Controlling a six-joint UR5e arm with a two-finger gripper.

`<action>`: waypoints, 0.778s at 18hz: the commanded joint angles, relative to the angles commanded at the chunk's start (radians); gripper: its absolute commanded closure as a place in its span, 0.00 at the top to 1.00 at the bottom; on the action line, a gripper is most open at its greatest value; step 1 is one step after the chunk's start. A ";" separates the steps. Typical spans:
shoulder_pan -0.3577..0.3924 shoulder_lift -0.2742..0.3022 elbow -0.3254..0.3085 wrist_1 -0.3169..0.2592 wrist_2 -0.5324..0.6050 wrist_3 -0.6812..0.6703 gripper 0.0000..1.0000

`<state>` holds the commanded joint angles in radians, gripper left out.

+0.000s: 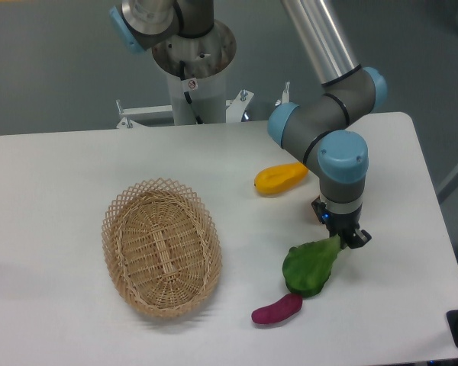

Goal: Pick up the green vegetable from the table
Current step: 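Lower the gripper onto the bok choy stem and close on it, then lift the grasped bok choy up off the table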

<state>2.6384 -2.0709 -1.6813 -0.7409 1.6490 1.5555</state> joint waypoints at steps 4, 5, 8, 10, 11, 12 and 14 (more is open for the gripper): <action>0.003 0.058 0.028 -0.038 -0.001 0.052 0.32; 0.008 0.077 0.032 -0.066 -0.005 0.064 0.32; 0.018 0.146 0.034 -0.141 -0.066 0.080 0.32; 0.018 0.175 0.029 -0.144 -0.132 0.063 0.32; 0.018 0.182 0.025 -0.144 -0.161 0.051 0.32; 0.017 0.184 0.022 -0.144 -0.176 0.026 0.32; 0.018 0.208 0.017 -0.144 -0.204 -0.032 0.32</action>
<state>2.6568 -1.8624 -1.6644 -0.8851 1.4452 1.5235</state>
